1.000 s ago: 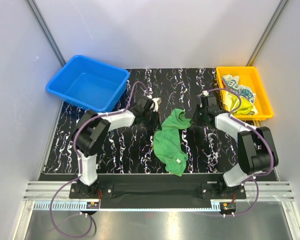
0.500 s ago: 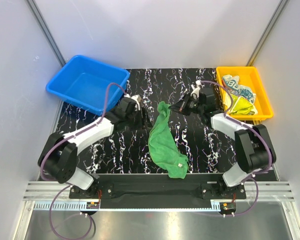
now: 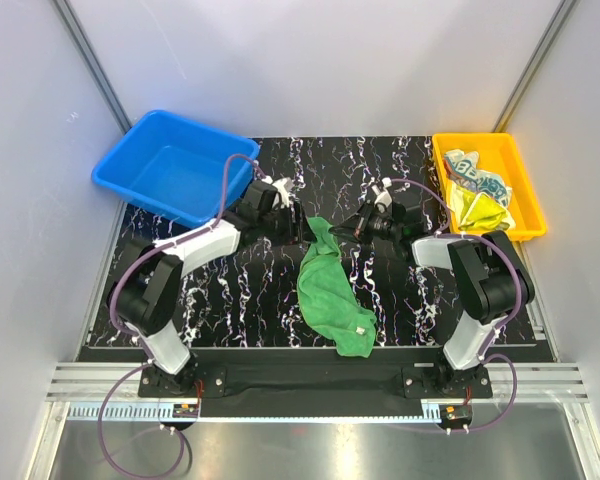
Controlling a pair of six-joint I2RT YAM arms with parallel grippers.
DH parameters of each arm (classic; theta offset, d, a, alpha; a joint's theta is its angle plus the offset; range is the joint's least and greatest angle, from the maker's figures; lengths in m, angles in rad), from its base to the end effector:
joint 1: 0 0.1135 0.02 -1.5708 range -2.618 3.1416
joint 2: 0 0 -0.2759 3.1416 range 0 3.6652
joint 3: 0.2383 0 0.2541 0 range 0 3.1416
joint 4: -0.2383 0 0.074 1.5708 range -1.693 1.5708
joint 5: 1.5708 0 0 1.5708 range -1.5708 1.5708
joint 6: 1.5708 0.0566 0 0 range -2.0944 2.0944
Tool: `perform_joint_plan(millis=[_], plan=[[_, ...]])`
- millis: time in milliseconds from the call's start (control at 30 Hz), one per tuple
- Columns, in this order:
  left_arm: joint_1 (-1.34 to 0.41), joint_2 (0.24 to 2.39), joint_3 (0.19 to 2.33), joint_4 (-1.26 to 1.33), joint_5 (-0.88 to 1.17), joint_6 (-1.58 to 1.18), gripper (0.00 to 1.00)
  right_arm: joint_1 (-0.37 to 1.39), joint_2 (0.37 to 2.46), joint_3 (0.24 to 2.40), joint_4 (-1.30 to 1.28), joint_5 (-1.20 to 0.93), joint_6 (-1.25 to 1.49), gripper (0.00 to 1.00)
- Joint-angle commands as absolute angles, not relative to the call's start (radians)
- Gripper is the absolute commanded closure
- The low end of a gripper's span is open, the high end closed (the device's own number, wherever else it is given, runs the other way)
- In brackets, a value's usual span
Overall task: Fold and stack the towels
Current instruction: Flatten out the crumpled towel
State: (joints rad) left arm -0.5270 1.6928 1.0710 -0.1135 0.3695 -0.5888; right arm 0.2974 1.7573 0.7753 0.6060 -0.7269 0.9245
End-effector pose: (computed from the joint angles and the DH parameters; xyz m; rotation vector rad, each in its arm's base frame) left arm 0.3210 -0.2104 0.2072 0.1273 2.4520 -0.9630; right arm 0.3392 0.1433 0.1699 0.1303 2.1560 1.4675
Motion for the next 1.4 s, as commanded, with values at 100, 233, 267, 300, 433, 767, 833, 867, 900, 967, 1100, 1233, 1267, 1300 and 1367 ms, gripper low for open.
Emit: perform_joint_plan(millis=[100,233,267,300,433,767,833,867,900,967,1100,1233,1267,1300,1367], plan=[[-0.558,1.703,1.012,0.07,0.402,-0.687,0.36,0.301,1.75,0.769,0.686,-0.73,0.913,1.0],[-0.581,1.743,1.0,0.124,0.385,-0.738,0.38,0.301,1.759,0.767,0.678,-0.726,0.91,1.0],[-0.586,1.749,0.994,0.132,0.373,-0.755,0.39,0.301,1.759,0.765,0.675,-0.724,0.91,1.0],[-0.586,1.759,0.994,0.141,0.367,-0.762,0.4,0.301,1.761,0.765,0.672,-0.723,0.908,1.0],[-0.584,1.789,0.994,0.153,0.341,-0.787,0.44,0.301,1.753,0.759,0.66,-0.718,0.894,1.0],[-0.586,1.85,1.025,0.186,0.336,-0.822,0.54,0.301,1.743,0.759,0.624,-0.71,0.874,1.0],[-0.586,1.859,1.031,0.184,0.334,-0.822,0.55,0.301,1.74,0.762,0.621,-0.71,0.873,1.0],[-0.586,1.861,1.032,0.183,0.333,-0.824,0.55,0.301,1.741,0.762,0.617,-0.71,0.871,1.0],[-0.586,1.864,1.035,0.183,0.333,-0.824,0.56,0.301,1.74,0.764,0.614,-0.709,0.87,1.0],[-0.586,1.867,1.043,0.176,0.33,-0.822,0.58,0.301,1.736,0.765,0.606,-0.707,0.864,1.0],[-0.586,1.882,1.066,0.161,0.333,-0.815,0.64,0.299,1.735,0.769,0.594,-0.707,0.857,1.0],[-0.586,1.884,1.074,0.176,0.347,-0.818,0.69,0.301,1.736,0.772,0.581,-0.706,0.845,1.0],[-0.584,1.887,1.08,0.175,0.354,-0.818,0.7,0.301,1.736,0.772,0.578,-0.704,0.844,1.0],[-0.586,1.89,1.083,0.17,0.356,-0.815,0.71,0.301,1.736,0.77,0.58,-0.704,0.845,1.0],[-0.586,1.893,1.085,0.169,0.357,-0.815,0.73,0.301,1.738,0.77,0.578,-0.703,0.844,1.0]])
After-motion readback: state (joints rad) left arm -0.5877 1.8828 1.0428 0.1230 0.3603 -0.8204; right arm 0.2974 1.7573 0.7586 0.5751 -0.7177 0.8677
